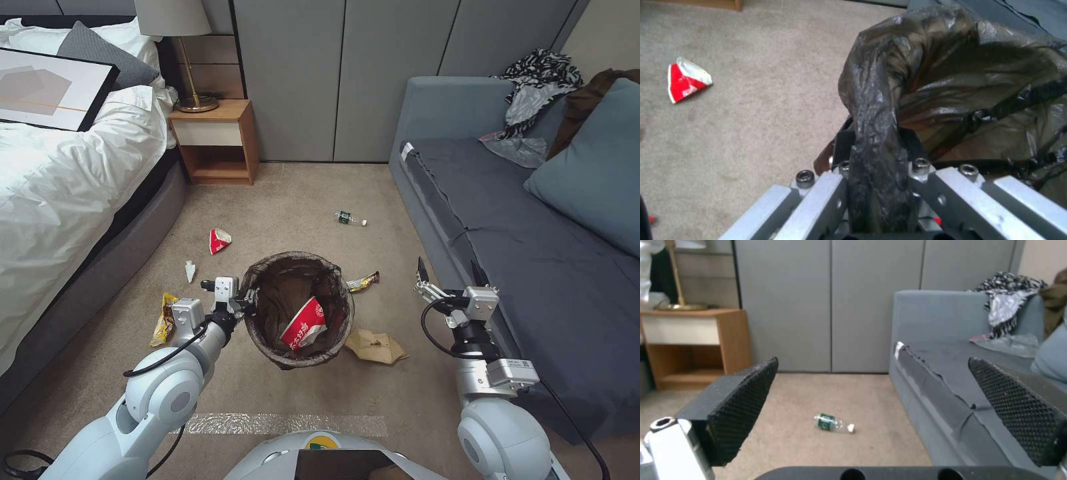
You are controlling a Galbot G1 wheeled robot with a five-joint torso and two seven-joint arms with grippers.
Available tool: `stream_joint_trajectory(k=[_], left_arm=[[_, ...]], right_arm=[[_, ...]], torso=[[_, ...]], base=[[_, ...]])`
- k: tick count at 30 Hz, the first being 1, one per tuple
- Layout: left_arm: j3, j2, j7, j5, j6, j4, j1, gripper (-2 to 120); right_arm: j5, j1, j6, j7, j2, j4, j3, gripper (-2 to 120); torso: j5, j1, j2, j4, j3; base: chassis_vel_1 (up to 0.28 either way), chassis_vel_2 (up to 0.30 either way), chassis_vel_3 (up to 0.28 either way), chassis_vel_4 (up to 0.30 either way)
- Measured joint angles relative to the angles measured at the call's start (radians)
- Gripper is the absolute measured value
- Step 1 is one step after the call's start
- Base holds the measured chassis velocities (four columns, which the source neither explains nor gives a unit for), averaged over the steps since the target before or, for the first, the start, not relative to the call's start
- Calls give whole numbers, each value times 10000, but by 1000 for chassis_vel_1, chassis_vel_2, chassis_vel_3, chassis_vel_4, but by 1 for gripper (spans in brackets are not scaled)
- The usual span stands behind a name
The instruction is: Pick up the trash bin, then pick up the garbage from the floor and place it into the trash bin.
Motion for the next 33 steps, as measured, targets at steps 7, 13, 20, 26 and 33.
stream_joint_trajectory(k=[7, 13, 20, 26, 33], left_arm=[[-12, 82, -21, 10, -49, 33, -54, 5], [-24, 137, -16, 72, -121, 87, -74, 5], [-73, 159, 7, 156, -186, 137, -63, 5], [-44, 132, 23, 189, -197, 143, -69, 5], [-1, 153, 16, 153, -197, 117, -179, 5]], right_arm=[[74, 21, -60, -11, -665, -168, 94, 100], [540, 331, -226, -31, -2003, -599, 4, 100], [1729, 1165, -684, -237, -3576, -1365, -546, 100], [2904, 2600, -1106, -388, -4941, -2303, -1730, 100], [3101, 3391, -1070, -824, -6117, -3282, -2711, 100]], torso=[[2, 0, 0, -2, 0], [0, 0, 0, 4, 1], [3, 0, 0, 1, 1], [2, 0, 0, 3, 2], [2, 0, 0, 0, 2]], base=[[0, 0, 0, 0], [0, 0, 0, 0], [0, 0, 0, 0], [0, 0, 0, 0], [0, 0, 0, 0]])
